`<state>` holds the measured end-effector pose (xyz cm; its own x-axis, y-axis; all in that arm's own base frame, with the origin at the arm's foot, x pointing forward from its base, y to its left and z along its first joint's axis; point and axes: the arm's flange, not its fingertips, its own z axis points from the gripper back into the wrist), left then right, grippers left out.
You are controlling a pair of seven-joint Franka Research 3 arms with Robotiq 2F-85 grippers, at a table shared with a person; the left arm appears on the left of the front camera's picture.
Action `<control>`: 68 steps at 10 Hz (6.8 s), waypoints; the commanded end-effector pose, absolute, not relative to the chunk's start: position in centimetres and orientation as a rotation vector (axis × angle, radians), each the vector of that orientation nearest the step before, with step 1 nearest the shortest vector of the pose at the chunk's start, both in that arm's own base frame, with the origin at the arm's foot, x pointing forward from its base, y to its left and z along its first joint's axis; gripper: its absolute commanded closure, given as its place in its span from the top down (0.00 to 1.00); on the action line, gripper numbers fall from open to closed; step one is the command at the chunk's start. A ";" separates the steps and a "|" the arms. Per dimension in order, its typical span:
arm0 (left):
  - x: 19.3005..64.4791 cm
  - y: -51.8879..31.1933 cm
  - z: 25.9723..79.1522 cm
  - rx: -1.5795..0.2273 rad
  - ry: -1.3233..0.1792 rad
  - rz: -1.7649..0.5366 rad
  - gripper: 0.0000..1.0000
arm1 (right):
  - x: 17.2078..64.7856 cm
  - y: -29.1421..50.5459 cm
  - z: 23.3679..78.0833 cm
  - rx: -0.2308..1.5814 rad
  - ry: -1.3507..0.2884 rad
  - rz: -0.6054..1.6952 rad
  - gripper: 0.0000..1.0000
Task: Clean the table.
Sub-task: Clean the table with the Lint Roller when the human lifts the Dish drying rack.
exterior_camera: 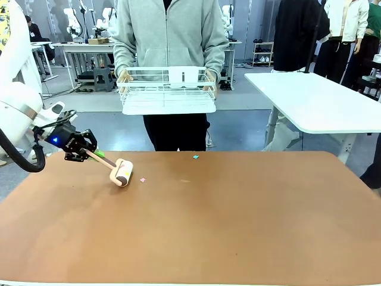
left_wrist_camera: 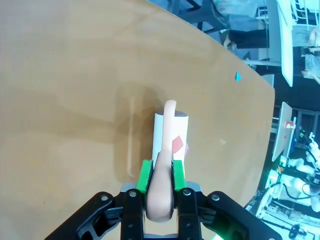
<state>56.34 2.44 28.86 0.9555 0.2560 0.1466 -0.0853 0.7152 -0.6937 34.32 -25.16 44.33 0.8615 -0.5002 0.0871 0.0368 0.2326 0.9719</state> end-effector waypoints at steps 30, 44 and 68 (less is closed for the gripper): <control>57.2 -19.6 21.0 -0.608 0.056 0.106 0.00 | 34.0 -24.9 44.5 1.304 -0.436 -0.375 1.00; 54.9 -10.7 32.8 -0.905 -0.187 0.023 0.00 | 34.0 -24.9 44.5 1.304 -0.436 -0.375 1.00; 68.6 4.6 33.7 -0.909 -0.195 0.020 0.22 | 34.0 -24.9 44.5 1.304 -0.436 -0.375 1.00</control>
<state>67.69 3.90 33.05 0.9776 0.1034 0.1834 0.0753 0.6421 -0.7629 34.33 -25.14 44.33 0.8618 -0.4998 0.0871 0.0368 0.2328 0.9718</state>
